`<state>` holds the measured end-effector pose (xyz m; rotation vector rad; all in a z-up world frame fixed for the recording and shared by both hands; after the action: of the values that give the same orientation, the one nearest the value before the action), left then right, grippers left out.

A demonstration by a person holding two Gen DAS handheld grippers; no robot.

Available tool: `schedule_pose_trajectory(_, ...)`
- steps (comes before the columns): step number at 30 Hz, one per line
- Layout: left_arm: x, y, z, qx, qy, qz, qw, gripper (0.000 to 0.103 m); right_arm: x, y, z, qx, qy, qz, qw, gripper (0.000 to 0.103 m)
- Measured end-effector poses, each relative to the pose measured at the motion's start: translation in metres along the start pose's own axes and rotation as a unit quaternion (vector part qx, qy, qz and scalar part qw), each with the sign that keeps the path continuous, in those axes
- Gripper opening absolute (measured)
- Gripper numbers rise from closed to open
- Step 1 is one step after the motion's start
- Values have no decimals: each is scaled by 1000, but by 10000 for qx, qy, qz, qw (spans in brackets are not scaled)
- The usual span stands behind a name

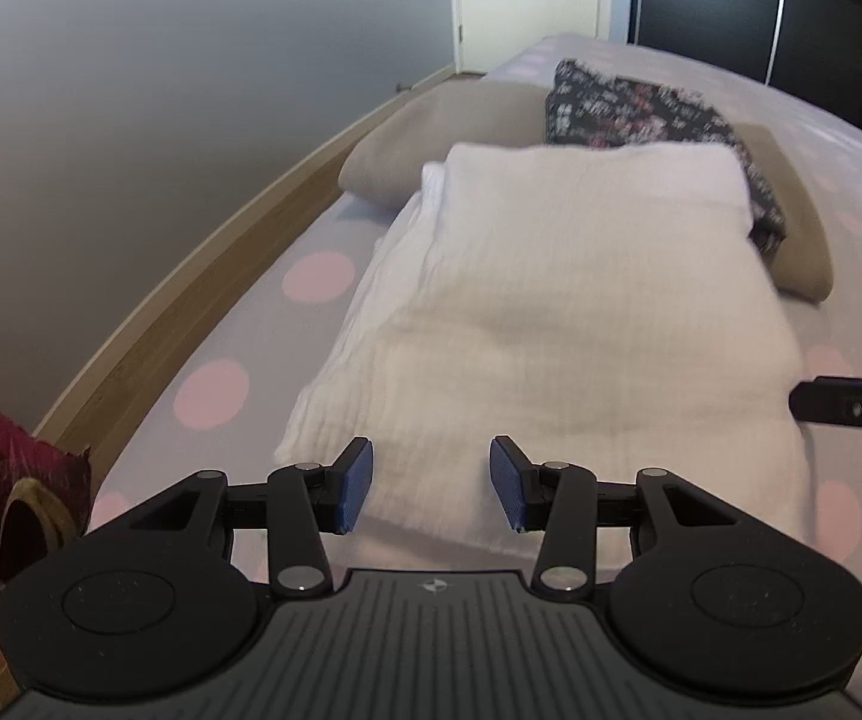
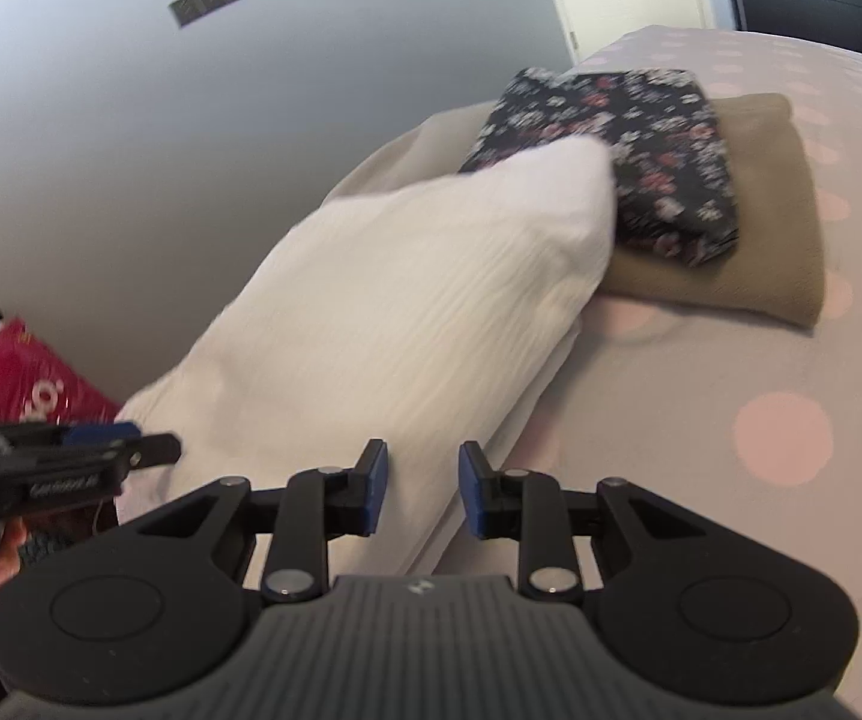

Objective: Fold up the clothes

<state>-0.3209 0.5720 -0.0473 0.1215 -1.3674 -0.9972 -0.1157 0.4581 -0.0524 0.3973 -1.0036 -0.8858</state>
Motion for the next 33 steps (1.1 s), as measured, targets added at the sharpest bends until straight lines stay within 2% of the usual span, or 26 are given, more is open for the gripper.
schedule_pose_trajectory(5, -23, -12, 2, 111, 15, 354, 9993, 41, -26, -15, 3, 32, -270, 266, 9993, 30)
schedule_pose_trajectory(9, -31, -21, 4, 232, -20, 425, 9988, 42, -31, -19, 1, 27, -332, 314, 9990, 30)
schedule_pose_trajectory(13, -23, -22, 3, 277, 31, 427, 9987, 42, -31, -21, 1, -10, -383, 352, 9986, 30)
schedule_pose_trajectory(20, 19, -16, 1, 182, -9, 306, 9994, 44, 4, -24, 20, 167, -386, 369, 9984, 30)
schedule_pose_trajectory(22, 36, -13, 0, 120, -31, 251, 9996, 51, 16, -25, 27, 245, -372, 369, 9983, 31)
schedule_pose_trajectory(24, 54, -10, -3, 70, -46, 176, 9998, 54, 28, -26, 33, 322, -359, 369, 9982, 31)
schedule_pose_trajectory(28, 89, -6, -13, 16, -12, -71, 10000, 61, 53, -27, 45, 524, -318, 407, 9973, 39)
schedule_pose_trajectory(31, 111, -3, -23, 9, 19, -240, 9997, 68, 74, -27, 51, 626, -277, 454, 9966, 41)
schedule_pose_trajectory(33, 120, -5, -32, 4, 148, -295, 9995, 69, 86, -25, 54, 641, -313, 425, 9966, 45)
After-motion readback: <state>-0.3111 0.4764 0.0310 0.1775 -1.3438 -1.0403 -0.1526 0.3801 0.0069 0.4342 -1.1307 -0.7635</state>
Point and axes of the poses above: each gripper's, at about its wrist camera, not at the fingertips, and x roughly against the way its jaws point, z to its left, y to its top, the point moved 1 cm from there along -x, roughly the way its jaws point, and after that the axes turned 14 degrees about y, right-handed, at the moved point
